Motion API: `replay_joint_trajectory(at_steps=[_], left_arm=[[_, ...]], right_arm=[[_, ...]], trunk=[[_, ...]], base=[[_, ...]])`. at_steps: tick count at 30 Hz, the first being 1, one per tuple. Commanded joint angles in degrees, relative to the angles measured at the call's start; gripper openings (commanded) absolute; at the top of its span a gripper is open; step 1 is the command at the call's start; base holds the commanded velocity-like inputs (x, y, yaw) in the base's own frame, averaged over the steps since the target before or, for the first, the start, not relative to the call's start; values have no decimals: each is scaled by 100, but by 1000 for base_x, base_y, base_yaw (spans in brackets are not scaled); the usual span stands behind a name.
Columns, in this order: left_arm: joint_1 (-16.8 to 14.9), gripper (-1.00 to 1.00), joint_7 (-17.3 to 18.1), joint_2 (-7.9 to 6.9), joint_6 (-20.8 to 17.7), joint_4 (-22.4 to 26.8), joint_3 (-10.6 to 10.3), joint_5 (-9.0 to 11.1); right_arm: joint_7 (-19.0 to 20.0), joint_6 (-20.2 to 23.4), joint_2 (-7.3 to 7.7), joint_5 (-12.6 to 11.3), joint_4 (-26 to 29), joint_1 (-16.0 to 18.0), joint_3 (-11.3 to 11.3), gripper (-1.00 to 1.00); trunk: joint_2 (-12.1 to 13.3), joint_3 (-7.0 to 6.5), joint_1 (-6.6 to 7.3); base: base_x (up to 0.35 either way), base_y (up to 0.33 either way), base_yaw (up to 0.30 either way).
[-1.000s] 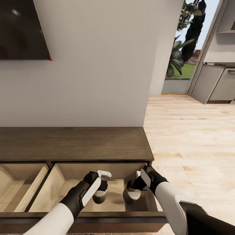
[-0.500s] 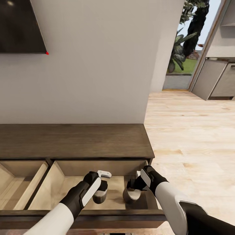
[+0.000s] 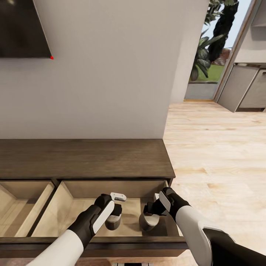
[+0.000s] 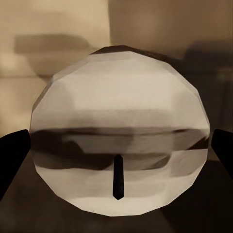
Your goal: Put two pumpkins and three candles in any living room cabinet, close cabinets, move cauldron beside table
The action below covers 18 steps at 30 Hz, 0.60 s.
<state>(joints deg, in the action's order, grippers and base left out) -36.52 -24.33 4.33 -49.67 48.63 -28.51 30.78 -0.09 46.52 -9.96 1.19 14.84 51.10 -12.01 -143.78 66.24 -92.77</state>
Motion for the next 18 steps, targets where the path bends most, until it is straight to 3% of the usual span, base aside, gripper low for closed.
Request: replay_joint_trajectory(at_steps=[1, 5, 15, 18], left_arm=[[-4, -100, -54, -3, -9, 6, -14, 58], [-4, -100, -54, -3, -8, 6, -14, 59], [-4, -100, -54, -3, -8, 10, -12, 58], [-4, -100, -54, -6, -8, 12, -13, 56]], right_arm=[[27, 25, -4, 4, 10, 1, -39, -100], [27, 26, -4, 4, 10, -2, -39, -100], [27, 24, -4, 4, 10, -2, -39, -100], [27, 24, -4, 4, 10, -1, -39, -100]], trunk=[[-2, 5, 1], [-7, 94, -9], [-7, 94, -9], [-11, 160, -17]], base=[[0, 0, 0], [0, 0, 0], [0, 0, 0], [0, 0, 0]])
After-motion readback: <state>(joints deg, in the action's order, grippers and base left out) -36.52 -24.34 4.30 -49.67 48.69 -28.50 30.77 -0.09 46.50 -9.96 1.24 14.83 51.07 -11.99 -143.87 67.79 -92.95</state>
